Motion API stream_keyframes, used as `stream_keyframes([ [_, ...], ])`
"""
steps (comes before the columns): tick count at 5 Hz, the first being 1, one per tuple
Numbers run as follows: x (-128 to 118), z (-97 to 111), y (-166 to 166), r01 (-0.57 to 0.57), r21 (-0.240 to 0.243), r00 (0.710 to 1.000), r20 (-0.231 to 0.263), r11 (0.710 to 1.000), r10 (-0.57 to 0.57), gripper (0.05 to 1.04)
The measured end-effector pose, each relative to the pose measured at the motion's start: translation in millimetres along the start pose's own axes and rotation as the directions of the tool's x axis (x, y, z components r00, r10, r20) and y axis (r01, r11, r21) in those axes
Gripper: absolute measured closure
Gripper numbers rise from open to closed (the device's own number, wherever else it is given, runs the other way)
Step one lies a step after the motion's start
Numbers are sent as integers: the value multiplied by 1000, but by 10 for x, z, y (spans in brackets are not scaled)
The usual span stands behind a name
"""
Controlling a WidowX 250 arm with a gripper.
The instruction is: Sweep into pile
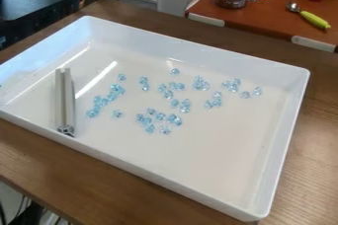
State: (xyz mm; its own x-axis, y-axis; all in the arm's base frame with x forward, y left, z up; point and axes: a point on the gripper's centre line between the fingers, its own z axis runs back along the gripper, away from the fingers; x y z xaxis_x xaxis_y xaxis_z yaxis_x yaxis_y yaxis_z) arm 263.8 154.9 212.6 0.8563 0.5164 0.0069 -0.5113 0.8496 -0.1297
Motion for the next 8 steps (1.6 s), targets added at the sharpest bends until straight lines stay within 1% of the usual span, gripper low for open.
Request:
stream_keyframes([
  [1, -23, -159, 15, -6, -6, 999, -48, 1000, 6, 85],
  [2, -72, -582, -59, 1, -26, 999, -41, 1000, -2, 85],
  [3, -78, -793, -135, -38, -60, 998, 51, 997, 41, 85],
  [4, -91, -1028, -162, -63, -82, 989, 129, 995, 73, 85],
  [5, -139, -1064, -220, -43, -50, 983, 177, 998, 51, 85],
  [6, -239, -1101, -238, -38, -12, 985, 169, 999, 40, 85],
  [7, -265, -1133, -248, -58, 10, 985, 165, 998, 56, 85],
  [8, -259, -1151, -275, -87, 22, 981, 176, 996, 81, 85],
])
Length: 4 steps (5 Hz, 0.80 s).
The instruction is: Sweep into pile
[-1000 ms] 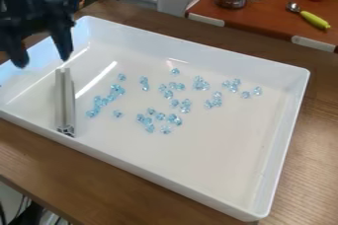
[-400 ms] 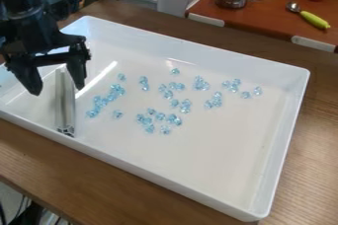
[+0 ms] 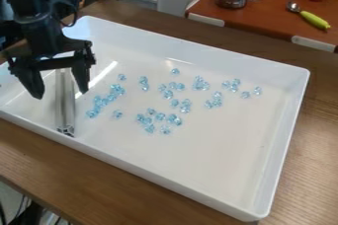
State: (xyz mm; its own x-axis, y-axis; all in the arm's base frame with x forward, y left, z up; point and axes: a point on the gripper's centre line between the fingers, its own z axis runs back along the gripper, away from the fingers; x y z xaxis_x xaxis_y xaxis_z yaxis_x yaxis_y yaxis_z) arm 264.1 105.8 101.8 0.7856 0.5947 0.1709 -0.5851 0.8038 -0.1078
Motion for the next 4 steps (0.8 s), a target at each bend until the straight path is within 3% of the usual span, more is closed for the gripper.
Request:
stream_keyframes([
  [1, 3, -80, 16, -32, 20, 999, -10, 999, 32, 105],
  [2, -16, -163, 54, -62, 46, 997, -34, 997, 64, 229],
  [3, -24, -174, 42, -64, 53, 997, -39, 996, 67, 534],
  [4, -51, -178, -27, -25, 55, 999, -45, 998, 27, 707],
])
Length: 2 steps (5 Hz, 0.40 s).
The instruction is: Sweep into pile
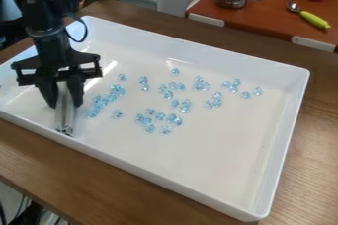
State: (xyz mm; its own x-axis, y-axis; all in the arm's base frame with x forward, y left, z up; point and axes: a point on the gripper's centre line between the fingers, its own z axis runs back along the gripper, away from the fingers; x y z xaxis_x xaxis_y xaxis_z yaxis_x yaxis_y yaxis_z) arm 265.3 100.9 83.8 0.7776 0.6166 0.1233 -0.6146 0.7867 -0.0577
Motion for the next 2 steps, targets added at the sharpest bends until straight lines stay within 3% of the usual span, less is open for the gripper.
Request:
stream_keyframes([
  [1, -49, -1, -150, 5, -7, 998, -60, 1000, -6, 708],
  [2, -30, 14, -359, 1, -11, 997, -80, 1000, -2, 708],
])
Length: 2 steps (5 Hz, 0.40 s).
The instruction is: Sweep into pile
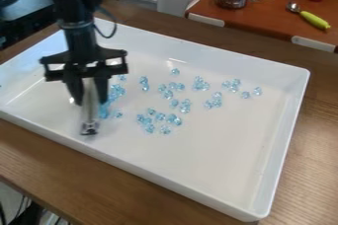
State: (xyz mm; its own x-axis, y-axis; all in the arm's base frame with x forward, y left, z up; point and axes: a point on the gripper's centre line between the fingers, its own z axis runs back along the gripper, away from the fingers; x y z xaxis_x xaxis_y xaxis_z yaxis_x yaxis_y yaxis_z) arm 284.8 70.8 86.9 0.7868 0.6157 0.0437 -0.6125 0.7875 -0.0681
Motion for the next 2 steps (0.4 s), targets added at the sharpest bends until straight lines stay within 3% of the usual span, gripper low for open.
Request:
stream_keyframes([
  [2, 46, -57, -305, -31, 11, 1000, 5, 999, 30, 708],
])
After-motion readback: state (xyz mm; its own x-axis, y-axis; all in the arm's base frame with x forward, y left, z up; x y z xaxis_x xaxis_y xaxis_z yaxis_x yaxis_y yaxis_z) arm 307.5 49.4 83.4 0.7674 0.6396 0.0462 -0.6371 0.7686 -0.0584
